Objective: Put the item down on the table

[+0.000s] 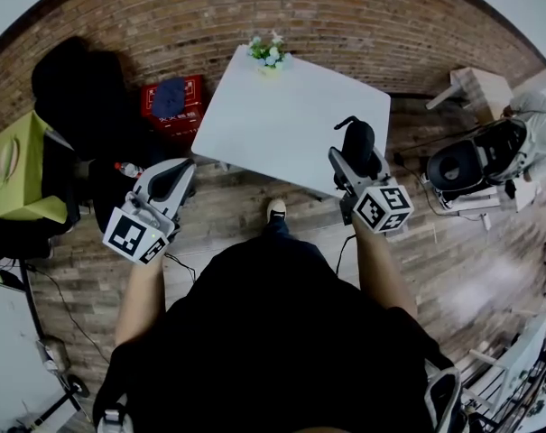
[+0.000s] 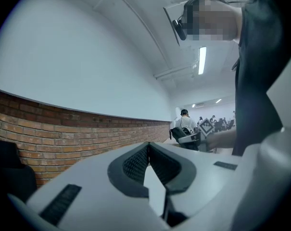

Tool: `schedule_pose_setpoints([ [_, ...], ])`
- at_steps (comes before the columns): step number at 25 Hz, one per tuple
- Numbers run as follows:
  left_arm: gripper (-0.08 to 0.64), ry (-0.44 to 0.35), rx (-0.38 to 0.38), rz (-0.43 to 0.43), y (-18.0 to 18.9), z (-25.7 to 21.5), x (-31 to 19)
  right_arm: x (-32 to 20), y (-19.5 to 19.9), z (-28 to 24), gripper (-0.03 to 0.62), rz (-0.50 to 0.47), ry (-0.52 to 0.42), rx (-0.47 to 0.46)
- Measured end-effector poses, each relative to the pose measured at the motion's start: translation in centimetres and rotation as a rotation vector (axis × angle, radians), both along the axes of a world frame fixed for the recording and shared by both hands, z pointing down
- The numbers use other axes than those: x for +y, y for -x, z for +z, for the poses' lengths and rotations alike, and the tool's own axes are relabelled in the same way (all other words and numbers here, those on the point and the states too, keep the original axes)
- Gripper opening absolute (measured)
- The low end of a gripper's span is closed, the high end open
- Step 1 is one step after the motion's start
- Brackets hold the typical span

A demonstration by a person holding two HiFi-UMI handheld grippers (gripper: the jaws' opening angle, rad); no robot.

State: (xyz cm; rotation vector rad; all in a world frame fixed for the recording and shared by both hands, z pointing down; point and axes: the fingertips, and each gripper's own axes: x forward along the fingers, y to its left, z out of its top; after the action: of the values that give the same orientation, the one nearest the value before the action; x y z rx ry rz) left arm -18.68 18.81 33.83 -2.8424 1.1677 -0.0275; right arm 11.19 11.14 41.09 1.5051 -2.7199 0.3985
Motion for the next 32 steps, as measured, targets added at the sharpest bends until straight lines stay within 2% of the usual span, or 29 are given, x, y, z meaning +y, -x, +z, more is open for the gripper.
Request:
schedule_pose_setpoints([
  [15, 0.012, 0.062, -0.028, -0.06, -0.6, 1.8, -7.2, -7.9, -2.7, 1.6, 0.371, -0.005, 0.033, -0.005],
  [32, 0.012, 0.096, -0.018, -0.096, -0.1, 3.0, -12.4, -13.9, -2.8, 2.7, 0.371, -0.026, 0.067, 0.013],
])
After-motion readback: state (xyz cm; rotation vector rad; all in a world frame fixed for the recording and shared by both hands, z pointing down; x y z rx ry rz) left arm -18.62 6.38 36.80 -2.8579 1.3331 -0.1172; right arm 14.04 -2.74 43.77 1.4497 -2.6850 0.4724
